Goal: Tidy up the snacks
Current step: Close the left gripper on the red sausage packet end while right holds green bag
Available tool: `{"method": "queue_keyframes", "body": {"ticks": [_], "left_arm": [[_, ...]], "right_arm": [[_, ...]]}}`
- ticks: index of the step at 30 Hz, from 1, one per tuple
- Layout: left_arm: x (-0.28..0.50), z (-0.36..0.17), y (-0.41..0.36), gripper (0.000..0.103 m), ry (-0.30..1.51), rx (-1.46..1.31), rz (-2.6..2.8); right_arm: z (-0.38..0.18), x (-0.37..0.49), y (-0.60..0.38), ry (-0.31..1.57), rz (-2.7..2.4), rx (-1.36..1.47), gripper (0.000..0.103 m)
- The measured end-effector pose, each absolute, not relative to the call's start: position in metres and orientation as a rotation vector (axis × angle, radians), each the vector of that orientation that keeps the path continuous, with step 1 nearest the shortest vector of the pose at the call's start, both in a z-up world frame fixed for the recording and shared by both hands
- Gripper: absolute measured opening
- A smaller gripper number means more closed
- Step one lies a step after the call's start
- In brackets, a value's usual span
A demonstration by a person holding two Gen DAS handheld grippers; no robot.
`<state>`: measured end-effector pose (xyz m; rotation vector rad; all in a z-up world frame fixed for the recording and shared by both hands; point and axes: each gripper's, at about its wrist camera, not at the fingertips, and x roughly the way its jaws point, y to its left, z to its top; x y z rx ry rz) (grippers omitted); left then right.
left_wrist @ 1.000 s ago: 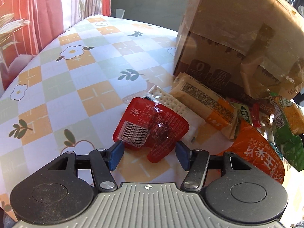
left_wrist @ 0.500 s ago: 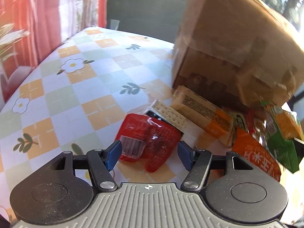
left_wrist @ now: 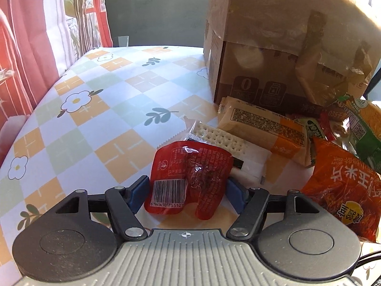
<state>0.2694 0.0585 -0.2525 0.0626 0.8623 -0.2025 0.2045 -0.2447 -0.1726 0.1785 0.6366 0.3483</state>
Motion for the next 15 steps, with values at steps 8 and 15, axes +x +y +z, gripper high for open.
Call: {"method": "queue_keyframes", "body": {"ticks": [8,15], "left_arm": [[0.264,-0.242,0.08,0.015,0.828,-0.084,-0.211],[0.251,-0.22,0.078,0.015,0.749,-0.102,-0.221]], "right_arm": [[-0.172,0.206,-0.245,0.637,0.352,0.175,0.076],[-0.17,0.206,-0.246,0.632,0.35,0.176,0.076]]}}
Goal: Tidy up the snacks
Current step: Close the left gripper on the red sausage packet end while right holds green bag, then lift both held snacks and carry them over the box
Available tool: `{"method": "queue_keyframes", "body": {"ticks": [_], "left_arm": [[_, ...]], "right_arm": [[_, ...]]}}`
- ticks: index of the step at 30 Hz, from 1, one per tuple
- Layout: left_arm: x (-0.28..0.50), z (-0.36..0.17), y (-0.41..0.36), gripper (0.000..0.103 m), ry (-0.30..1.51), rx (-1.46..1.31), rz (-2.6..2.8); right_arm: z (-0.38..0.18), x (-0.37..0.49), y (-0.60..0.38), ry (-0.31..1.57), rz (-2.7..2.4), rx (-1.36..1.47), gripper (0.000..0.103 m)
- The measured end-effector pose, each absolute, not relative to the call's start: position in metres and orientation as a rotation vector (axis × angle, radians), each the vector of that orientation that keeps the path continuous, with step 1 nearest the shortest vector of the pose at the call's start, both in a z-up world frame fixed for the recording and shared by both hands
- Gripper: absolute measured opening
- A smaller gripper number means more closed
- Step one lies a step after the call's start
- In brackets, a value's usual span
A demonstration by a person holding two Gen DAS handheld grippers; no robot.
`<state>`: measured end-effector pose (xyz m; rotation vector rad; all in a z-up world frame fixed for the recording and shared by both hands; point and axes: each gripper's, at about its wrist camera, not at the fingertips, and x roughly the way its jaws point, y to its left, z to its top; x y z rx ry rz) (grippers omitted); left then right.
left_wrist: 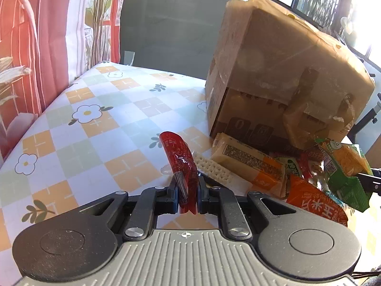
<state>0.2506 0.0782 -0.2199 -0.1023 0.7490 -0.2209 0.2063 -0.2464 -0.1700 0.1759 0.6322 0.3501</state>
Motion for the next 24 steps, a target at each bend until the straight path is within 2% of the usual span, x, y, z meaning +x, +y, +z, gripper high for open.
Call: {"method": "queue_keyframes", "body": {"ticks": [13,24], "left_arm": [[0.25,-0.161,0.038,0.015,0.607,-0.045,-0.394],[0.266,-0.087,-0.001,0.015,0.435,0.015,-0.515]], "right_arm": [[-0.143,0.187,-0.258,0.536,0.355,0.209,0.076],[-0.072,0.18,-0.287,0.292,0.324,0.16,0.076]]}}
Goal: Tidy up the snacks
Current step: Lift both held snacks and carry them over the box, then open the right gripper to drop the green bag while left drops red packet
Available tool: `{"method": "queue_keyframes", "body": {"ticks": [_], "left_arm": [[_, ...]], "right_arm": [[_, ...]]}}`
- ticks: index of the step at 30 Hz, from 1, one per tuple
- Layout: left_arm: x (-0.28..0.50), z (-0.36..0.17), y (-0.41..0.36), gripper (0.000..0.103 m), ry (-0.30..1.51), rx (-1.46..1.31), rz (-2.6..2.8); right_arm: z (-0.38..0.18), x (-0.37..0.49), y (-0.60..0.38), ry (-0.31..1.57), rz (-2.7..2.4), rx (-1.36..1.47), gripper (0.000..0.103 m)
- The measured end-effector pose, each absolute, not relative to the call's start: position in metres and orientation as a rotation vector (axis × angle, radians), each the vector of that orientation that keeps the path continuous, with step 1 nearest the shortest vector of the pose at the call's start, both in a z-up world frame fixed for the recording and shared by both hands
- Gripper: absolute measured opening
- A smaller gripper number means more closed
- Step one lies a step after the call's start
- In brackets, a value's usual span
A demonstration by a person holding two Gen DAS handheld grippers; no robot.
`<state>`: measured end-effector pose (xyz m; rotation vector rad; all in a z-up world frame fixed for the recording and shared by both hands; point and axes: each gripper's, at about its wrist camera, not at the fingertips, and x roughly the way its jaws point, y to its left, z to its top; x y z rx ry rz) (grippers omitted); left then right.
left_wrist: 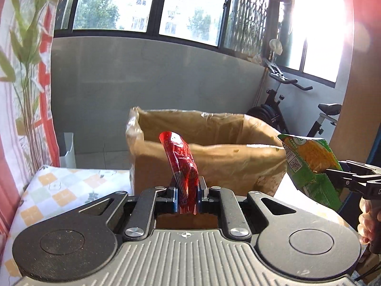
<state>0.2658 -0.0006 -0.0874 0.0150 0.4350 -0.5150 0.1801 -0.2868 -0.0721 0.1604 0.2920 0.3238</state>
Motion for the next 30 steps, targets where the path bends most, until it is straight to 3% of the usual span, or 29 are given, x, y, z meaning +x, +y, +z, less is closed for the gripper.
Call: {"method": "queue_keyframes", "body": {"ticks": [8,15,17,20,24,30], "left_arm": [[0.327,-0.055,-0.026,0.015,0.384,0.021,-0.544],[0.393,-0.07,-0.061,0.015,0.48,0.047,-0.491],[0.402,-0.073,-0.067,0.019,0.5,0.051,-0.487],[0.409,-0.079,-0.077,0.05,0.537,0.072,-0.506],[0.41,-0.081,-0.068,0.052,0.549,0.045,-0.489],[0.402,-0.076,-0.05,0.054,0.55,0.06,-0.45]], "right_arm": [[-0.012,0.239,-0.29,0.219,0.325,0.057,0.076],[-0.034,0.332,-0.26,0.301,0.227,-0.027,0.077],[-0.043,0.346,-0.251,0.322,0.22,-0.033,0.078],[-0.054,0.361,-0.244,0.352,0.218,-0.002,0.087],[-0.054,0.363,-0.253,0.381,0.256,0.12,0.087],[-0.047,0.345,-0.26,0.373,0.247,0.088,0.087]]}}
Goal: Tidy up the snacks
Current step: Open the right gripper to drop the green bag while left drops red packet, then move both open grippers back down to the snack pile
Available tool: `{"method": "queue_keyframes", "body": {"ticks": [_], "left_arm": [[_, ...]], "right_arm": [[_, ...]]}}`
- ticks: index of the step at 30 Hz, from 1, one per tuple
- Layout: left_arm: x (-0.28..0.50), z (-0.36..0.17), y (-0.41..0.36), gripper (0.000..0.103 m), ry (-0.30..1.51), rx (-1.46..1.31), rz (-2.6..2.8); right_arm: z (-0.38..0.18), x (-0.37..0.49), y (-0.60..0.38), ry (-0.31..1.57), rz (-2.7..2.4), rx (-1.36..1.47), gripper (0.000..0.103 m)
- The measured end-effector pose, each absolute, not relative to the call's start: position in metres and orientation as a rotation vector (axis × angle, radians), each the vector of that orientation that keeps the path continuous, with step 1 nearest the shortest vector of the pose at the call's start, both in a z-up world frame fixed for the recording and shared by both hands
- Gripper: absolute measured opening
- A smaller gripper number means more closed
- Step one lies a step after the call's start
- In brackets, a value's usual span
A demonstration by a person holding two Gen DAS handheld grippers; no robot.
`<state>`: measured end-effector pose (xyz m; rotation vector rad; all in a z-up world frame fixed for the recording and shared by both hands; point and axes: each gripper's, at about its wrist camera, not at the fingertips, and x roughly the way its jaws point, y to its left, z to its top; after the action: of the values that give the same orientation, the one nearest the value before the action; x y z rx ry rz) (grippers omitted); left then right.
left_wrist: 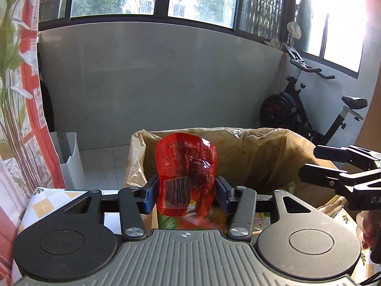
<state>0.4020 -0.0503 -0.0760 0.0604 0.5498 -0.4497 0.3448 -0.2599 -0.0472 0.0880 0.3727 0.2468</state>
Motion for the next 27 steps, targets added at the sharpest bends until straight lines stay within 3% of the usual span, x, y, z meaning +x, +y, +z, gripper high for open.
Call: {"method": "queue_keyframes", "body": {"ticks": [6,27], "left_arm": [[0.397,-0.072,-0.052,0.074,0.529,0.043,-0.484],[0.337,-0.07,-0.016,0.074,0.467,0.035,-0.336]], "right_arm": [[-0.045,0.328,-0.261,0.372,0.252,0.104,0.087],[-0.06,0.263,-0.278,0.354,0.239,0.166,0.087]]}}
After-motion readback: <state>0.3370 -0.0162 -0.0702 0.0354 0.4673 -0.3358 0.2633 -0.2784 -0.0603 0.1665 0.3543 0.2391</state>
